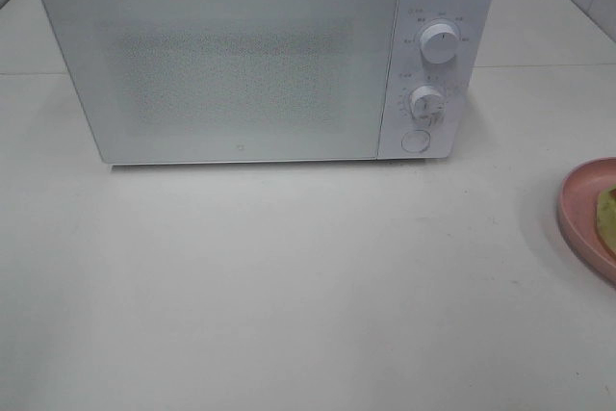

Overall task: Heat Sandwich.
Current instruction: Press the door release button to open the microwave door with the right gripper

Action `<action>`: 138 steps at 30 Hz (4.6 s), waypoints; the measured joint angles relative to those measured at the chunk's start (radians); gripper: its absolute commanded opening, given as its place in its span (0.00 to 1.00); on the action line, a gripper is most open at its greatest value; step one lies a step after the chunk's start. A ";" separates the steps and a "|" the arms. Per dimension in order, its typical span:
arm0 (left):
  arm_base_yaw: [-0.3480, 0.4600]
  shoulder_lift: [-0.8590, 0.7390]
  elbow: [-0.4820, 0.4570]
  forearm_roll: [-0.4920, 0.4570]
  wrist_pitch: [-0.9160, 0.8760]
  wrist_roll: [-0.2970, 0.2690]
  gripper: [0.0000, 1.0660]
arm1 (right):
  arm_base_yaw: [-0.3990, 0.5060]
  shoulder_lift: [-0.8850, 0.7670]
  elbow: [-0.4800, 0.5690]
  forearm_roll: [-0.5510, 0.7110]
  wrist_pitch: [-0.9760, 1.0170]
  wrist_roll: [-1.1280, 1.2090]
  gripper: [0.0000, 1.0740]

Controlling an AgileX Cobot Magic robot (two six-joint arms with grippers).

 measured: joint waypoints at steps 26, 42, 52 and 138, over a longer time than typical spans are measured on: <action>0.000 0.000 0.000 0.000 0.000 0.000 0.92 | 0.000 0.011 -0.040 0.008 -0.066 0.000 0.69; 0.000 0.000 0.000 0.000 0.000 0.000 0.92 | 0.000 0.239 -0.042 0.011 -0.183 0.000 0.69; 0.000 0.000 0.000 0.000 0.000 0.000 0.92 | 0.000 0.387 -0.042 0.012 -0.342 0.000 0.69; 0.000 0.000 0.000 0.000 0.000 0.000 0.92 | 0.727 1.601 0.270 0.917 -2.162 -0.352 0.69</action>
